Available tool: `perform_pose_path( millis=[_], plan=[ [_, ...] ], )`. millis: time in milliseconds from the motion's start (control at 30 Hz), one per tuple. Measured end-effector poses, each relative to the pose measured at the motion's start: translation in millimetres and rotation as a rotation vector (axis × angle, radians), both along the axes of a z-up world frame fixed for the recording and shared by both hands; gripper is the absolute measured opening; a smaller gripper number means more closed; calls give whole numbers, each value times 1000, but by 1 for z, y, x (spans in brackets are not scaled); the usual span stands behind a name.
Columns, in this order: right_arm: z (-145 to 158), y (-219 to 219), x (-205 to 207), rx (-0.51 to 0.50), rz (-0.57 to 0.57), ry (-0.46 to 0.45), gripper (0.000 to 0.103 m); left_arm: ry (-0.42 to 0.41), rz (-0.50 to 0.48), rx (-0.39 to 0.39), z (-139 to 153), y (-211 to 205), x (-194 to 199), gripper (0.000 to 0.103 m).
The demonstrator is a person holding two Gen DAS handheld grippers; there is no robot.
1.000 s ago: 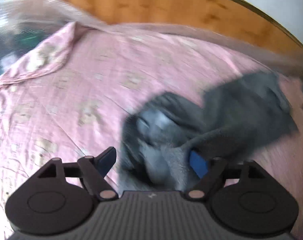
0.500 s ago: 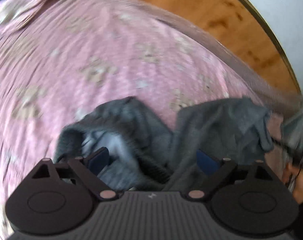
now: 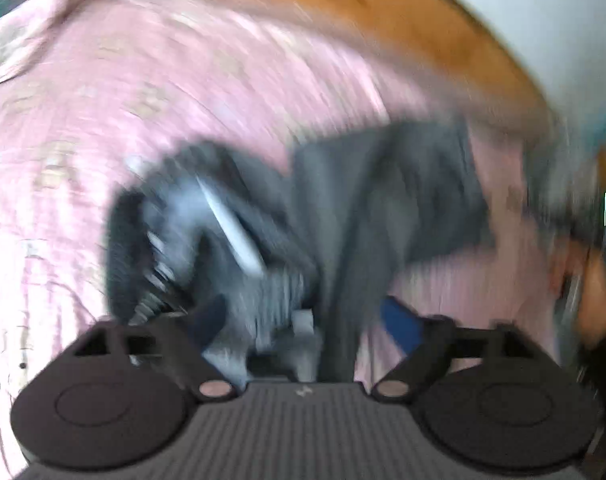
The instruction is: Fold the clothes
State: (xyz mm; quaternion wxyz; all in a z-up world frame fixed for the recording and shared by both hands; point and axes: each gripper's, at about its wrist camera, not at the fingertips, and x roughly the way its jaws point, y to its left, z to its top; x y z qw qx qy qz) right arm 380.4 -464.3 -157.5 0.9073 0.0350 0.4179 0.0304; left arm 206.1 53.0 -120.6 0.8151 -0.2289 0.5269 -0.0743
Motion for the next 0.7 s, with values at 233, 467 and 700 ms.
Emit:
perform_pose_path(
  millis=[233, 467, 700],
  plan=[
    [-22, 134, -8, 166, 256, 58, 83, 174, -77, 157, -72, -37, 90, 80],
    [-13, 153, -54, 86, 308, 81, 69, 70, 171, 120, -51, 70, 80, 8],
    [2, 98, -112, 47, -30, 171, 74, -21, 435, -44, -41, 216, 54, 68]
  ],
)
